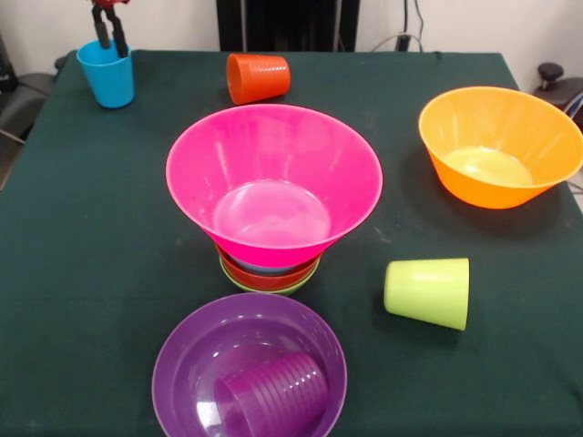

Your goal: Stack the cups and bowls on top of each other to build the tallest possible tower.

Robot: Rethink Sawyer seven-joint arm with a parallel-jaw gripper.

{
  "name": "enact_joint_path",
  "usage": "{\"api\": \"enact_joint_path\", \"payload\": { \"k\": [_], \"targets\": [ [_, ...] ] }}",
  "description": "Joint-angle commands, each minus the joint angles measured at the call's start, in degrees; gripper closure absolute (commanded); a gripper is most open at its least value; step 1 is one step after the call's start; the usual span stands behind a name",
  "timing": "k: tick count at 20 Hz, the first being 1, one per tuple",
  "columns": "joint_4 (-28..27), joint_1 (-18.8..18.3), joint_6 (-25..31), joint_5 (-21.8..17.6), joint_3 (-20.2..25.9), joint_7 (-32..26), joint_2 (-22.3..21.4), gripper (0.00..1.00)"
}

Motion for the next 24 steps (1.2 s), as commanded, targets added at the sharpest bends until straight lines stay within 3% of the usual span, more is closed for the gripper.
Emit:
{"api": "enact_joint_path", "payload": {
  "k": [1,16,24],
  "targets": [
    [-4.6,7.0,9.9,-9.5,-4.6,-6.5,-1.3,0.00],
    [-7.2,7.7,6.9,-12.6,-4.3,-2.0,4.1,0.00],
    [-11.4,7.0,4.4,-14.9,-4.2,-2.2,10.1,0.00]
  ]
}}
